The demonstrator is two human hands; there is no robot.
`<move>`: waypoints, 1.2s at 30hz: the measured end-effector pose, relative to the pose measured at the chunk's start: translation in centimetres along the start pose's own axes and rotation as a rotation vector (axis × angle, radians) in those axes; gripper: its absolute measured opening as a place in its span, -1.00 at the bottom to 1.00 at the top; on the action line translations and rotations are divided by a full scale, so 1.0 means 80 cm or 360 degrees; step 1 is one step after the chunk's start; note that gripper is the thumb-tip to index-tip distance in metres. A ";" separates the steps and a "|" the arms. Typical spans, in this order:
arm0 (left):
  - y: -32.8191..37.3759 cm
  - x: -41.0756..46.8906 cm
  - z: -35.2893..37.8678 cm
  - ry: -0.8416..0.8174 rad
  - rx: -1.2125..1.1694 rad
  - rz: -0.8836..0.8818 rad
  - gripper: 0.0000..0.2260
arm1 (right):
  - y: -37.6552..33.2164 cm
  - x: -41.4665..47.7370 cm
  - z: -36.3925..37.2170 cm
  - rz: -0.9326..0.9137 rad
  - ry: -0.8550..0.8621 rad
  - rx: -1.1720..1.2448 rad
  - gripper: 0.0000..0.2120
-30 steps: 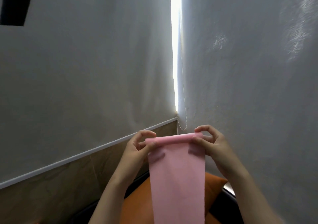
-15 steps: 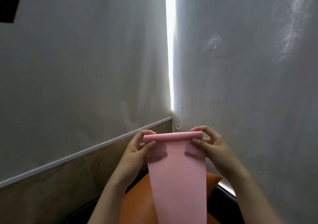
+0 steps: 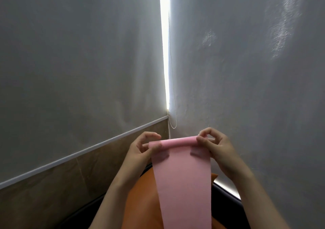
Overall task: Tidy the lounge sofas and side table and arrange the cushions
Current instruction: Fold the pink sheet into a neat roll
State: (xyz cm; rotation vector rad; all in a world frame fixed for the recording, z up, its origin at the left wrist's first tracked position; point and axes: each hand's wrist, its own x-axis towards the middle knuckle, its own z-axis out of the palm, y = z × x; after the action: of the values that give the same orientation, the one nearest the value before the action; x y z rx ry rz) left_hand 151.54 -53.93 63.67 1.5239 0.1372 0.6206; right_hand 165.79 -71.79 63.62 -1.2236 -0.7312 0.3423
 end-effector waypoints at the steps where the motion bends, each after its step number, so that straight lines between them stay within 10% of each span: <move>1: 0.000 -0.001 0.001 -0.0023 0.0020 -0.0004 -0.78 | -0.001 -0.001 -0.002 0.0013 0.0008 0.0005 -0.94; 5: -0.005 -0.008 -0.001 -0.0030 0.0072 -0.0006 -0.58 | -0.001 -0.006 -0.011 0.0064 -0.0034 -0.0034 -0.61; 31: -0.080 -0.056 0.038 -0.0060 0.0066 -0.0089 -0.90 | 0.044 -0.091 -0.041 0.0313 0.0129 0.0011 -0.88; 36: -0.088 -0.063 0.045 -0.0019 0.0093 -0.0194 -0.69 | 0.055 -0.108 -0.049 0.0380 0.0180 0.0046 -0.76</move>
State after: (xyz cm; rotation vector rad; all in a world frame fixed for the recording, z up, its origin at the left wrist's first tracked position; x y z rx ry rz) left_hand 151.01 -58.90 55.74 1.5628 0.2391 0.5139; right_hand 162.75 -78.45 56.12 -1.2950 -0.4822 0.4741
